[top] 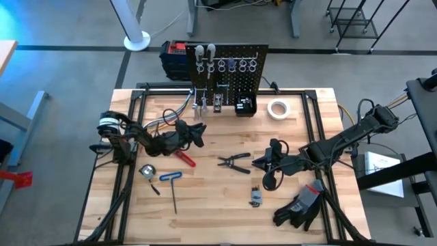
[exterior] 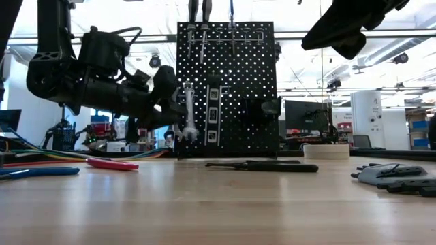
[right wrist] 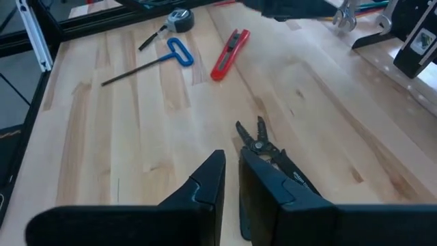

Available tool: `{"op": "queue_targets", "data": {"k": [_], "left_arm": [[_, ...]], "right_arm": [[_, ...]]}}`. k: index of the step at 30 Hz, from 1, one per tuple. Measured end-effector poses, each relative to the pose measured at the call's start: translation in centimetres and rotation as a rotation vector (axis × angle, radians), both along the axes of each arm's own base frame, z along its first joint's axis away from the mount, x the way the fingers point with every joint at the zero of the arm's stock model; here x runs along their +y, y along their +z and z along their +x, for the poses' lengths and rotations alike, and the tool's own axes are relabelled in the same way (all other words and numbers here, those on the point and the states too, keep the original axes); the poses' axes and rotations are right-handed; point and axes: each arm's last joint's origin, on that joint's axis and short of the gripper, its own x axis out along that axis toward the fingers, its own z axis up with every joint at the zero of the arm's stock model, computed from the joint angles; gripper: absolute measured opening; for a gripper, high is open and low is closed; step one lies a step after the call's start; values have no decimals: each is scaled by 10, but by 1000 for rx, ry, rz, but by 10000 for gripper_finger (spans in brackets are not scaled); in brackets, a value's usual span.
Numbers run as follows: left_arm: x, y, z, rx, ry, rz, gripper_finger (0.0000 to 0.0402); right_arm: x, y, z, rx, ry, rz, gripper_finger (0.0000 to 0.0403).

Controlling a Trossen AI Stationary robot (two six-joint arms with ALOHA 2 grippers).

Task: Hang tools onto peg board
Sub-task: Hang the wrench on the peg board, then hang the pick tool on the peg board

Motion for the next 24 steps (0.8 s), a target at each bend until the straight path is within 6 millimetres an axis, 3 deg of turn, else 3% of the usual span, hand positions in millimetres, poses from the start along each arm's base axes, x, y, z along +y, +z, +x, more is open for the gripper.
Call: {"op": "queue_targets", "data": {"k": [3, 9, 14, 18, 24], "left_arm": [[-1, -4, -1, 71, -10, 36, 164], [-7, -4, -7, 98, -176, 58, 211], [-23, 3, -23, 92, -323, 115, 207], [-37, 9, -36, 102, -586, 166, 193], [-51, 1, -46, 256, -760, 27, 179]], "right_arm": [[0, -3, 2, 5, -18, -8, 38], [0, -36, 15, 131, -33, -78, 67], [2, -61, 34, 174, 8, -168, 108], [5, -77, 47, 167, 44, -223, 136], [-8, -79, 67, 130, -74, -76, 154]]}}
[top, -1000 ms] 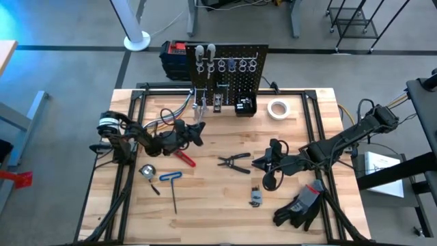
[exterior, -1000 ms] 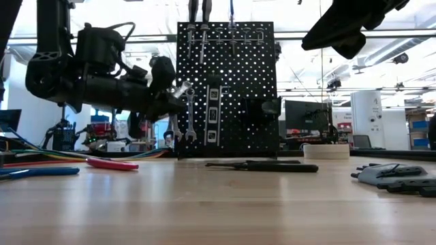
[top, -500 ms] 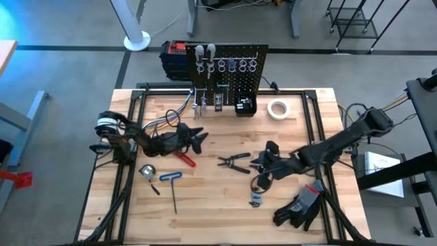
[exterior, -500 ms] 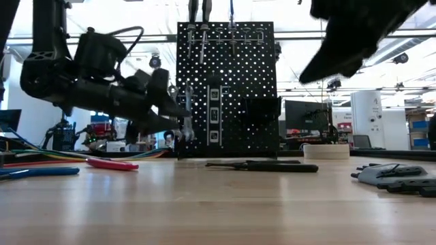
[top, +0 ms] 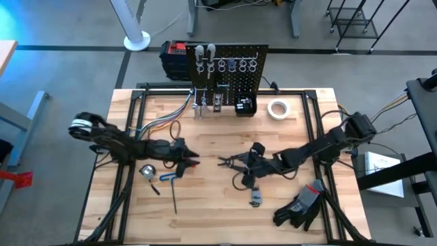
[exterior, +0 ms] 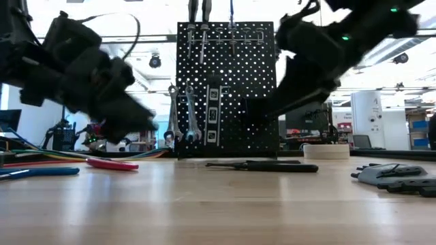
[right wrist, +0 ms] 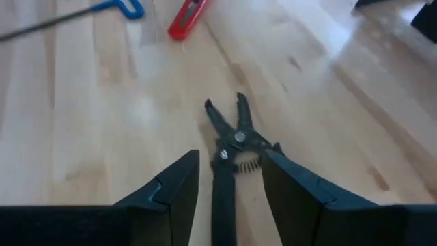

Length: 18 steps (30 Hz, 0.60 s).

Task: Hang tools onto peg board
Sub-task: Hang the pick tool on the peg board

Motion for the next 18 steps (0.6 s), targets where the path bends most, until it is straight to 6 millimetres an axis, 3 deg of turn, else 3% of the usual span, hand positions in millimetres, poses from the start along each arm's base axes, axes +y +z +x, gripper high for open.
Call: {"op": "queue_targets", "data": {"k": [5, 11, 15, 18], "left_arm": [[-5, -6, -2, 317, 23, -42, 172], [-21, 20, 3, 743, 8, 35, 158], [-35, 50, 13, 788, -50, 117, 156], [-44, 61, 13, 837, -76, 143, 155]], "right_arm": [[-7, 8, 12, -10, 26, 70, 164], [-9, 14, 15, -18, 46, 42, 162], [-9, 14, 15, -15, 46, 42, 156], [-8, 12, 13, -9, 51, 41, 152]]}}
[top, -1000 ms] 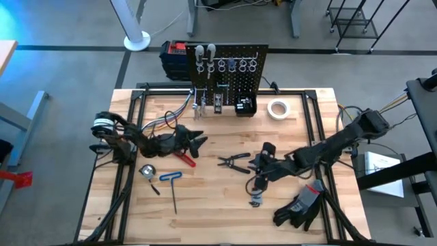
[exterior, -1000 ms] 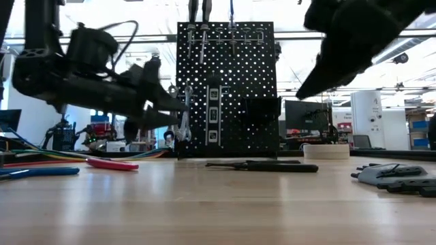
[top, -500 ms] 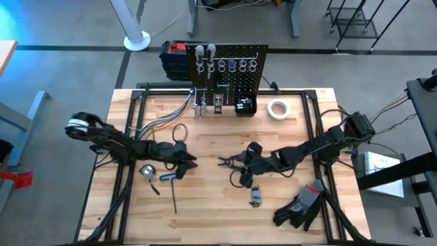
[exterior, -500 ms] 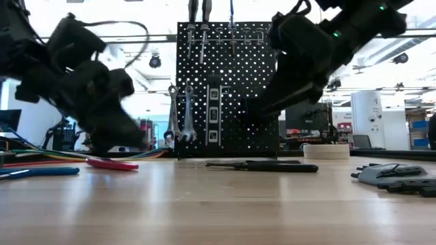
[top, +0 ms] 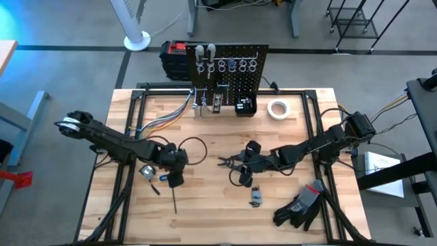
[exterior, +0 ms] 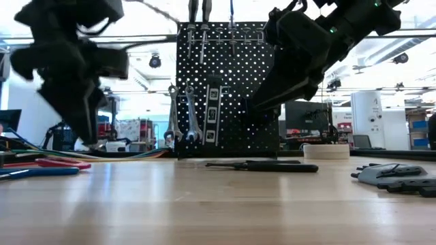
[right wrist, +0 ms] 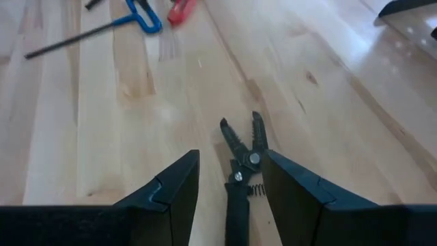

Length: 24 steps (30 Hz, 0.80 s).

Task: Hang tools onto peg board
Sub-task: Hang the pick tool on the peg board

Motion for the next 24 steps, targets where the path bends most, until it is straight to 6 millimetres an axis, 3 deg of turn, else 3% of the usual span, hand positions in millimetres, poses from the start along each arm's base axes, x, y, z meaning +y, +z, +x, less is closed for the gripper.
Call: {"op": "queue_targets", "data": {"k": [4, 20, 24], "left_arm": [[-8, 3, -2, 17, -6, 0, 155], [-11, -44, -44, 170, 106, -18, 153], [-11, -52, -50, 156, 94, 3, 115]], "right_arm": [[1, -1, -1, 2, 5, 0, 151], [4, -3, -3, 21, 71, -69, 147], [4, -3, -3, 21, 73, -71, 142]]}}
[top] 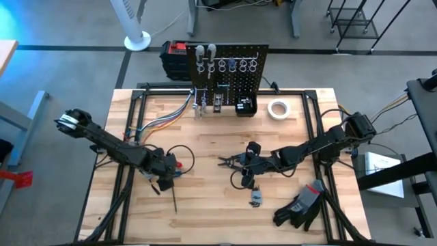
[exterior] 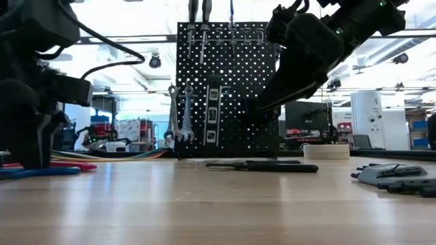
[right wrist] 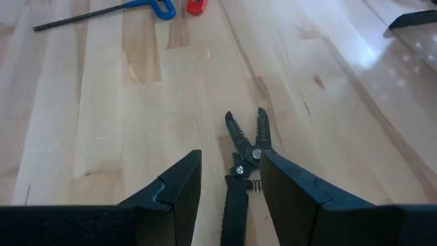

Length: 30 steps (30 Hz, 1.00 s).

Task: Hang tools onto peg board
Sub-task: Hang the pick tool on the peg board

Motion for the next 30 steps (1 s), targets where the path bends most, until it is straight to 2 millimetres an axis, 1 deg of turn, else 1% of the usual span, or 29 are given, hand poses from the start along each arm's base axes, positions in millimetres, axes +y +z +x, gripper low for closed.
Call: {"op": "queue_targets", "data": {"k": [4, 5, 9, 11, 17, 24, 27, 30], "left_arm": [[0, 0, -1, -8, 16, 37, 26], [-1, 1, 1, -11, 22, 42, 16], [-3, 9, 8, -44, 25, 70, 10], [-5, 14, 15, -88, 22, 89, 6], [-10, 37, 36, -236, 53, 136, 2], [-18, 80, 63, -441, 34, 251, 4], [-20, 100, 73, -514, 27, 334, 5], [-23, 116, 85, -548, 11, 440, 4]], "right_arm": [[0, 0, 0, 2, 2, -4, 135], [0, 0, 0, 2, 7, -9, 133], [0, 0, 0, 6, 26, -35, 122], [0, 0, 0, 7, 31, -40, 113], [0, 0, 0, 9, 63, -79, 81], [-1, 8, 7, -88, 61, -67, 43], [0, 9, 8, -105, 65, -30, 39], [0, 9, 9, -106, 83, 71, 48]]}}
